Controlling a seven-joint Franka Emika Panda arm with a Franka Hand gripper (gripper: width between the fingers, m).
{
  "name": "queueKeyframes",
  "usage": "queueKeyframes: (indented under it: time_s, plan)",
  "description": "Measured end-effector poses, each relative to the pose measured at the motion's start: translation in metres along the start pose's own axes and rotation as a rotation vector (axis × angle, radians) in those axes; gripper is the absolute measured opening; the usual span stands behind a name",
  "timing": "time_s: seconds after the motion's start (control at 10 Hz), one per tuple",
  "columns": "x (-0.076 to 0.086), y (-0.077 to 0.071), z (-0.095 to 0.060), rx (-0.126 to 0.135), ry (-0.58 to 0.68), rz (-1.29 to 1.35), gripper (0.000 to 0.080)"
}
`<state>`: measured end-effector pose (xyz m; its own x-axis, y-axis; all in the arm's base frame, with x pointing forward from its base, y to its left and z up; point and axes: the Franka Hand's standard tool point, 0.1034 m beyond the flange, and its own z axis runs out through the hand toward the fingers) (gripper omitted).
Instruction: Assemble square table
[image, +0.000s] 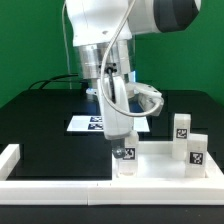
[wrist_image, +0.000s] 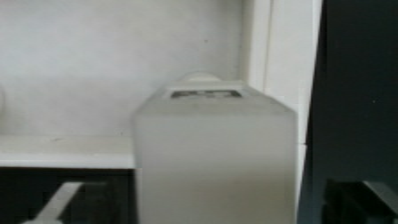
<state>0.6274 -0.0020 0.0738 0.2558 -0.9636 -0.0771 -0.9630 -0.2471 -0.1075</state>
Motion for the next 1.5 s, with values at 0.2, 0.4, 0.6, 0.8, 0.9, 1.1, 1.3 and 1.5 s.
queueKeyframes:
  time_s: [0.2, 0.4, 0.6, 0.8, 0.9, 1.1, 1.3, 1.5]
  plan:
    - [-0.002, -0.001, 0.000, -0.004, 0.006, -0.206, 0.0643]
    - [-0.001, 0.000, 0.000, -0.006, 0.008, -0.347, 0.0648]
    - [-0.006, -0.001, 0.001, -0.039, 0.031, -0.668, 0.0649]
    - [-0.013, -0.005, 0.001, -0.052, 0.044, -0.918, 0.0649]
    - [-0.015, -0.004, 0.001, -0.056, 0.041, -1.012, 0.0649]
    - [-0.009, -0.006, 0.000, -0.046, 0.068, -1.094, 0.0649]
    - [-0.009, -0.006, 0.001, -0.046, 0.068, -1.072, 0.0619]
    - [-0.009, -0.006, 0.001, -0.041, 0.069, -0.960, 0.0434]
